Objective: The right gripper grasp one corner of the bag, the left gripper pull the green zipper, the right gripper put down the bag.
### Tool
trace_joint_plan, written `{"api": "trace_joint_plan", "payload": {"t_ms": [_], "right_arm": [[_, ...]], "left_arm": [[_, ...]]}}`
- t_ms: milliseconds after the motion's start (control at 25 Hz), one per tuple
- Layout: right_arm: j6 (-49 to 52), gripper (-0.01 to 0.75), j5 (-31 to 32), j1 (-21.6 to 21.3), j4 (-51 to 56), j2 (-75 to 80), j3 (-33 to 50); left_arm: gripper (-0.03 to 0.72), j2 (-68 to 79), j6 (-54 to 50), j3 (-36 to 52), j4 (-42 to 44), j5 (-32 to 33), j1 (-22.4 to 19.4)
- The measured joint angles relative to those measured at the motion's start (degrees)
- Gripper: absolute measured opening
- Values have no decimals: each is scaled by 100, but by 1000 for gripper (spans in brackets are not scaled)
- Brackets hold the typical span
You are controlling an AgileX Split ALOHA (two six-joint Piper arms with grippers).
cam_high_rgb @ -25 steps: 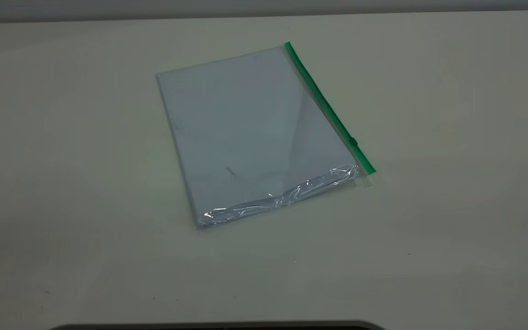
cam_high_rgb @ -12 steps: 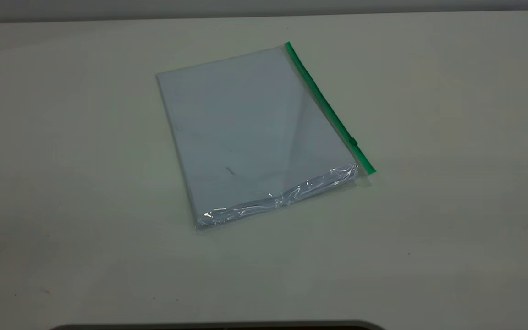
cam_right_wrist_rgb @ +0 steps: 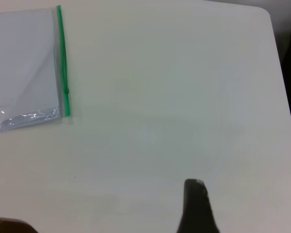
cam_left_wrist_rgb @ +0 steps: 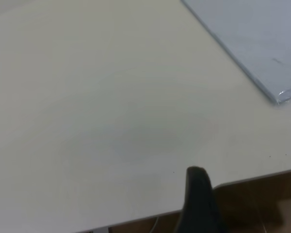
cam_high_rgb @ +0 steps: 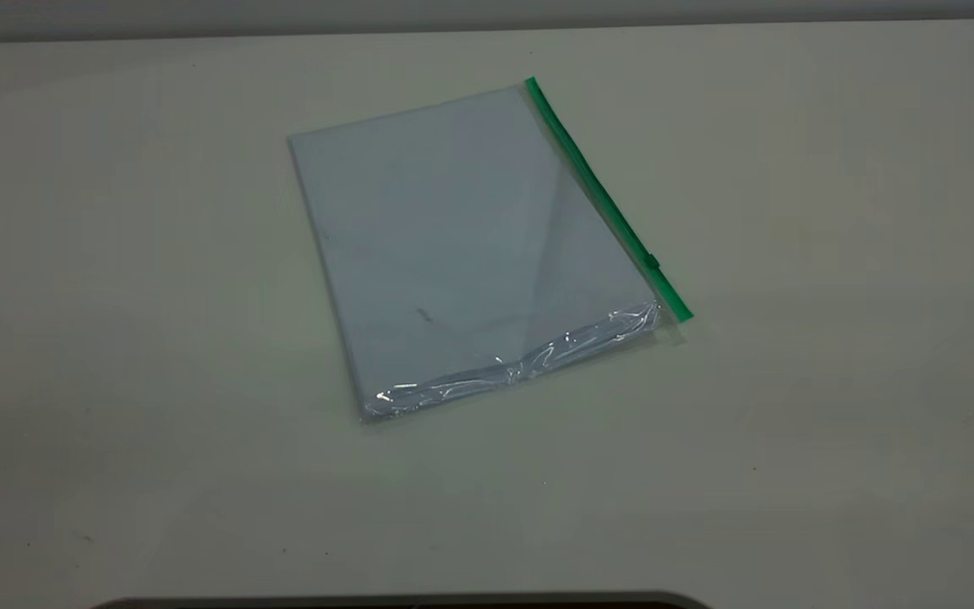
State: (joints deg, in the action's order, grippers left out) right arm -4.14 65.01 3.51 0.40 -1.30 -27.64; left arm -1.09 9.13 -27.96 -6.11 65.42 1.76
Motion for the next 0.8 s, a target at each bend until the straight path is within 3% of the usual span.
{"api": "trace_joint_plan", "payload": {"t_ms": [440,800], "right_arm": [[232,560,-198,0,582,121,-159],[4,560,-598,0,806,2260,-644]], "left_arm": [[590,798,-1048,-141,656,-208,12],[590,3222,-970,-1092,665,-1149,12]]}}
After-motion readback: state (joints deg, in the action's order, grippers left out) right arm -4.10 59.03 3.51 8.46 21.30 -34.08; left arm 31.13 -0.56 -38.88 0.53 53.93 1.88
